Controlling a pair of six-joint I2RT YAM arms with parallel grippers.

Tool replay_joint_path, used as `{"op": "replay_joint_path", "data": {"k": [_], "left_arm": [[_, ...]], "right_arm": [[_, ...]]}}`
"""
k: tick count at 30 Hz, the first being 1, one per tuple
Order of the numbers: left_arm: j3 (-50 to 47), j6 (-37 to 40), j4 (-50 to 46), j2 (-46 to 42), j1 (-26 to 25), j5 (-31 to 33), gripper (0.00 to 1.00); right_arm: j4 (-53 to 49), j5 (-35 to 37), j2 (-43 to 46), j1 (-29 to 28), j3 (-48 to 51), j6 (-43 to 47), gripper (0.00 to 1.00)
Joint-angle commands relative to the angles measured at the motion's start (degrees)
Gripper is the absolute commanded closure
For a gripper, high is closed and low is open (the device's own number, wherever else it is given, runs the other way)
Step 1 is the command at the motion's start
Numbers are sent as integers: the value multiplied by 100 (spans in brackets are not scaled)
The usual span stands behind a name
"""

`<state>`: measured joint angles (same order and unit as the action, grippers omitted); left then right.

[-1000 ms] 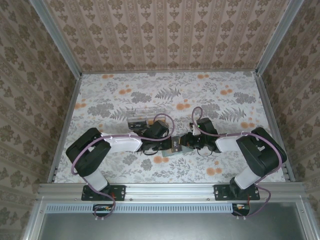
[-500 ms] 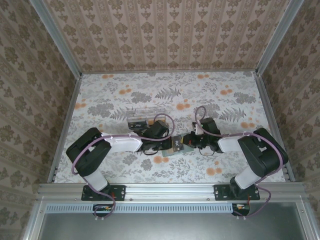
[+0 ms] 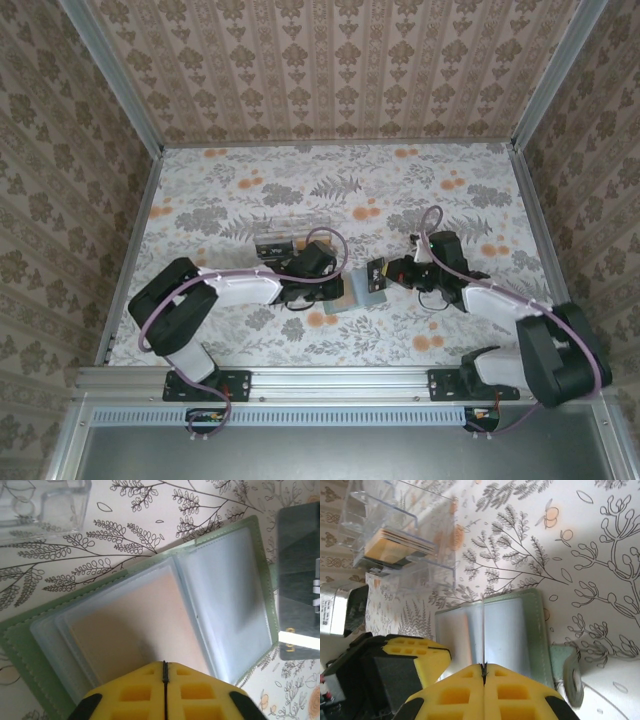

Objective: Take the credit cards out of the card holder

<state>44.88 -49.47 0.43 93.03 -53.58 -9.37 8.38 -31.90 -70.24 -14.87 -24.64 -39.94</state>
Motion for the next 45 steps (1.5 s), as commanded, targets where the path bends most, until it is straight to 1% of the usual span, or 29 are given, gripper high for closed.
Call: {"op": "replay_joint_path", "data": {"k": [1, 2, 4, 6, 10, 11, 14, 19, 22, 24, 27, 30, 36, 40, 45], "left_arm": [[28, 204, -268, -552, 23, 134, 80], [36, 231, -328, -694, 23, 212, 73], [46, 297, -527, -1070, 31, 451, 51], [12, 348, -767, -1470, 56, 752, 40], [-227, 381, -1376, -2626, 148, 1540, 2], [-311, 386, -1532, -2968, 187, 1717, 0], [-575, 364, -2044, -4003, 381, 2123, 0], [-911, 299, -3060, -5745, 802, 2586, 0], [-1023, 288, -3671, -6751, 1001, 2789, 0], [-1043, 289, -4032, -7305, 1077, 2913, 0], [-1035, 283, -4496, -7910, 1120, 3083, 0], [-976, 250, -4860, -8218, 1117, 3194, 0], [-828, 219, -5289, -8447, 1117, 3265, 0], [-763, 237, -5430, -8545, 1121, 3327, 0], [-751, 227, -5484, -8554, 1121, 3367, 0]], "right_arm": [[-855, 298, 618, -13, -164, 388, 100], [-984, 354, 770, -20, -213, 458, 100], [-1251, 507, 1034, -87, -378, 633, 100], [-1472, 672, 1159, -212, -584, 801, 100], [-1828, 1112, 1023, -687, -1187, 1238, 100], [-1957, 1310, 915, -887, -1420, 1420, 100], [-2242, 1778, 426, -1479, -2134, 2030, 100], [-2298, 1839, -618, -2038, -3233, 3007, 100], [-2379, 2079, -1279, -2421, -3919, 3799, 100], [-2671, 2310, -1711, -2694, -4498, 4361, 100], [-3476, 2688, -2499, -3089, -5594, 5281, 100], [-3814, 2959, -3061, -3428, -6251, 6261, 100], [-3853, 3539, -3802, -3875, -6817, 7839, 100], [-3861, 3801, -4148, -3966, -7069, 8456, 100], [-4103, 4014, -4552, -3977, -7500, 8882, 100]]}}
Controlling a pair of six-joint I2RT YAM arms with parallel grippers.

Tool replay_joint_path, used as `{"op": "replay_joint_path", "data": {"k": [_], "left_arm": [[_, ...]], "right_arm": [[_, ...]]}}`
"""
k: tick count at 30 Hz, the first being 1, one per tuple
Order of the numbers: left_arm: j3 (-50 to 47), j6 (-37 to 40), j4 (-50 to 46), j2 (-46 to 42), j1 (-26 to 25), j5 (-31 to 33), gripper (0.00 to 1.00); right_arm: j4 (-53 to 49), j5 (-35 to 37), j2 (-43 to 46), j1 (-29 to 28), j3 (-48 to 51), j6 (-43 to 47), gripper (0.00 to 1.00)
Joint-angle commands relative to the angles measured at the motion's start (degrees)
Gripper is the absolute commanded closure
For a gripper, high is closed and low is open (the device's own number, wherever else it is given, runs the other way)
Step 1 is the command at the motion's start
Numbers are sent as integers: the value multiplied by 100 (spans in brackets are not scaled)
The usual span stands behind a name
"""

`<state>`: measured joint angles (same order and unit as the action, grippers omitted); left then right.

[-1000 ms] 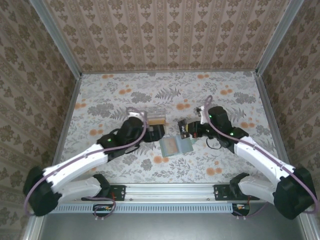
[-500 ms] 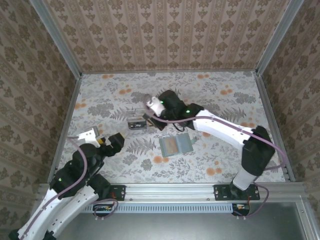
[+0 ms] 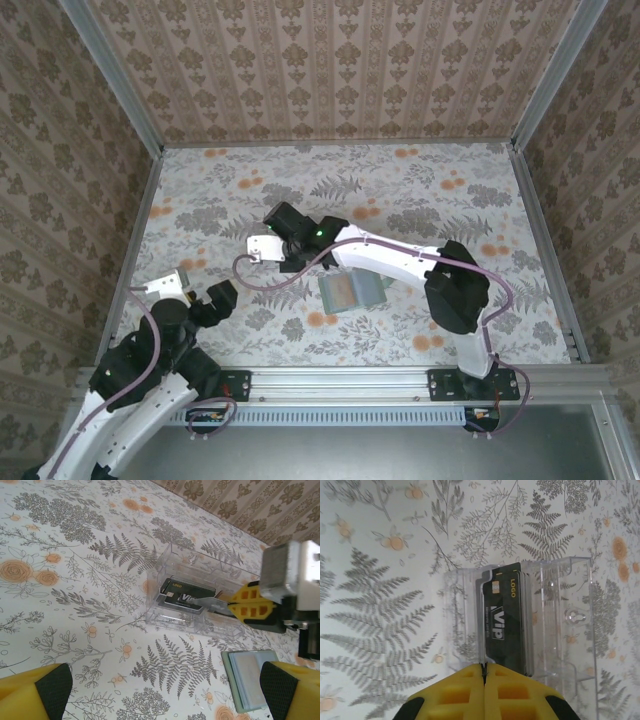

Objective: Take the credit cards out of the card holder

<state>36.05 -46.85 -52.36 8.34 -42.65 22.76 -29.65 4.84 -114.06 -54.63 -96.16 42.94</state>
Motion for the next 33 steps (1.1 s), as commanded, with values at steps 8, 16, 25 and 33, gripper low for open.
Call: {"op": "replay_joint_path", "data": {"k": [8, 16, 25, 33], "left_arm": [[77, -83, -222, -77, 29, 169, 0], [50, -104, -232, -75, 26, 150, 0], [7, -145, -231, -73, 29, 148, 0], [-15, -158, -209, -78, 21, 125, 0]], "right_arm": [[-304, 375, -576, 5, -747, 769, 100], [-366, 333, -896, 48, -1052, 673, 100], [-362, 276, -1038, 119, -1028, 534, 100], [-287, 246, -1145, 162, -1025, 427, 100]]}}
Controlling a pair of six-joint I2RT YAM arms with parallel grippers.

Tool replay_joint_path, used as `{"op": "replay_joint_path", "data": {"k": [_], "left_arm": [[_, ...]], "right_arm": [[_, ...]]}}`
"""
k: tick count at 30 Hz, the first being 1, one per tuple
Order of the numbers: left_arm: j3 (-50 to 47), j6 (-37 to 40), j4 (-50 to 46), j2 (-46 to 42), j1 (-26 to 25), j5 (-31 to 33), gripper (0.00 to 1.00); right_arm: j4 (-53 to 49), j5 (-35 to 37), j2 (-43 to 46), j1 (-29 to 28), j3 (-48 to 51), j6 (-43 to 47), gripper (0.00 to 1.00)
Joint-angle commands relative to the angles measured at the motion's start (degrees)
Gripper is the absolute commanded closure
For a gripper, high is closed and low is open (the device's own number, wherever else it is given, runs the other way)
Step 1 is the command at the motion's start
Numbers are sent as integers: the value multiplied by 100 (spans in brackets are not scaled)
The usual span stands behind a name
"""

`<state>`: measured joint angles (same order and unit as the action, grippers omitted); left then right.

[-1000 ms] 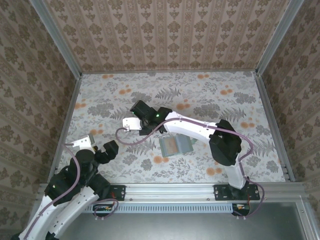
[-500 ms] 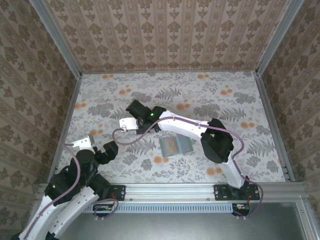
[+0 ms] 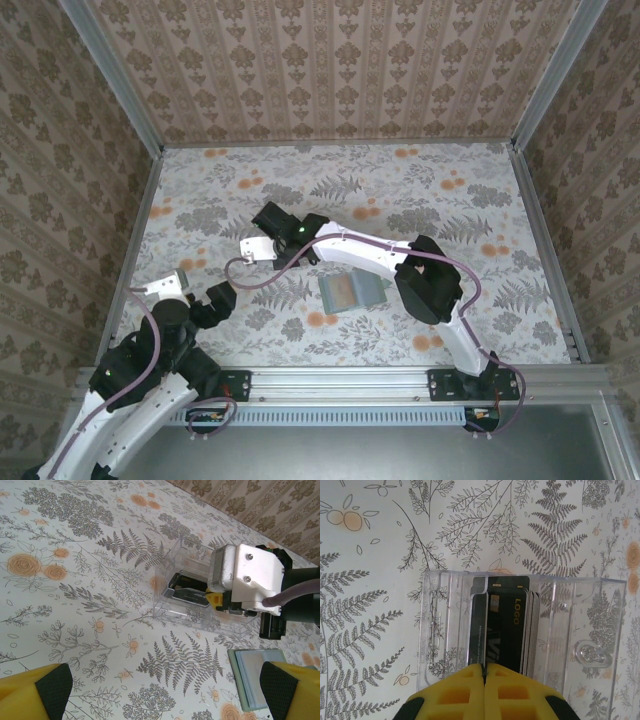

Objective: Take the credit cards out of the card holder

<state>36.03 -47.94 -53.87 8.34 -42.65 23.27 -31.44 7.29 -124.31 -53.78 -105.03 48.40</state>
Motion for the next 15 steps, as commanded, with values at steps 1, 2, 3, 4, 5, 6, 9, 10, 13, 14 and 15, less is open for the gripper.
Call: {"op": "replay_joint_path", "data": {"k": [1, 2, 3, 4, 5, 6, 9, 10, 13, 14, 15], "left_arm": [[-17, -48, -58, -77, 29, 64, 0], [-26, -48, -59, -76, 25, 65, 0], [-30, -48, -55, -74, 26, 69, 0], [-35, -48, -43, -75, 29, 60, 0], [-42, -48, -34, -76, 29, 56, 0], [-43, -48, -22, -77, 27, 47, 0], [-52, -47, -9, -78, 29, 38, 0], [-52, -40, -10, -75, 27, 42, 0], [-59, -31, 8, -77, 22, 33, 0], [-61, -30, 17, -78, 29, 30, 0], [-61, -22, 30, -75, 28, 31, 0]], "right_arm": [[-94, -18, -120, 82, -140, -142, 100], [-91, -41, -120, 88, -140, -159, 100], [-90, -53, -128, 93, -148, -174, 99], [-81, -46, -139, 104, -149, -183, 94], [-64, -32, -147, 99, -149, -183, 90], [-43, -6, -161, 108, -149, -196, 88], [15, 28, -148, 129, -147, -209, 85], [33, 46, -149, 138, -145, -221, 82], [38, 137, -155, 153, -148, -235, 79], [198, 161, -155, 157, -149, -243, 78], [238, 195, -155, 166, -148, -257, 77]]}}
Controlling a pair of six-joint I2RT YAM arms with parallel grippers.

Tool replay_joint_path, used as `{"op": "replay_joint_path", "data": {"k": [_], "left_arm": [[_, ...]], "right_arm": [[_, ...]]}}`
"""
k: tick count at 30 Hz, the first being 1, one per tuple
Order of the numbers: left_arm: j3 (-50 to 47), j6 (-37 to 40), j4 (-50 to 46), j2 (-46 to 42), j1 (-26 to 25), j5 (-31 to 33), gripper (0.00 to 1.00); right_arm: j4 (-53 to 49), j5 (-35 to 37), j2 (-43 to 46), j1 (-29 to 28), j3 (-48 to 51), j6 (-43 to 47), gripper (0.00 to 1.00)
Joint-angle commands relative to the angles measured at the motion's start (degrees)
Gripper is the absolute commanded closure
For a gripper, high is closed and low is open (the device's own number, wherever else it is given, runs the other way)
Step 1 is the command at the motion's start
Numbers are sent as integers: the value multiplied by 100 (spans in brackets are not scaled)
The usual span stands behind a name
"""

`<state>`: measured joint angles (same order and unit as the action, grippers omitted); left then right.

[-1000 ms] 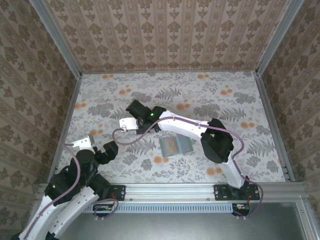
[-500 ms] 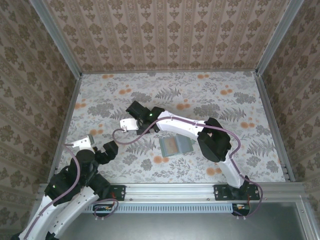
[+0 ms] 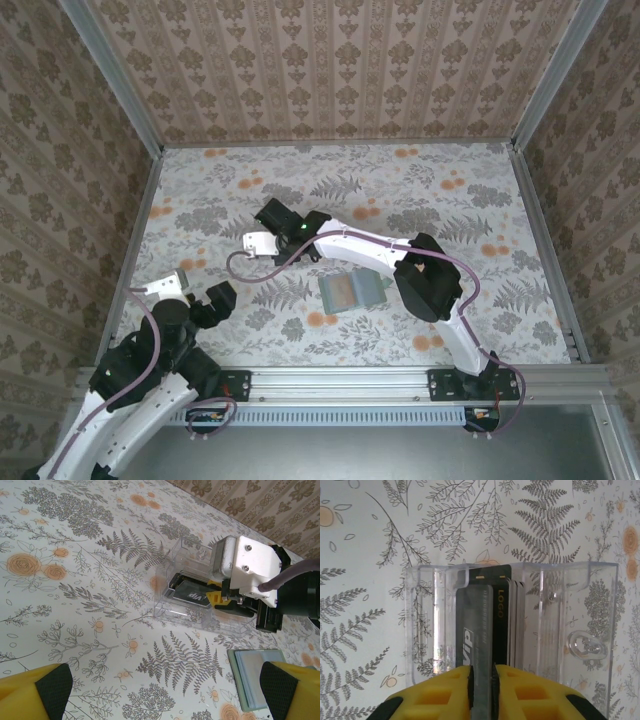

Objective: Take the credit cards out of the card holder

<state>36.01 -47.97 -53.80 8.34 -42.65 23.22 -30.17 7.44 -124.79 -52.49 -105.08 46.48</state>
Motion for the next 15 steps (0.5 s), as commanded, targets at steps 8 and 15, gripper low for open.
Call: {"op": "replay_joint_path", "data": {"k": [8, 15], "left_arm": [[-85, 9, 93, -48, 22, -2, 0], [-94, 59, 207, 58, 21, -124, 0]], "right_arm": [[386, 487, -142, 81, -128, -146, 76], [738, 163, 411, 122, 316, -717, 76]]}}
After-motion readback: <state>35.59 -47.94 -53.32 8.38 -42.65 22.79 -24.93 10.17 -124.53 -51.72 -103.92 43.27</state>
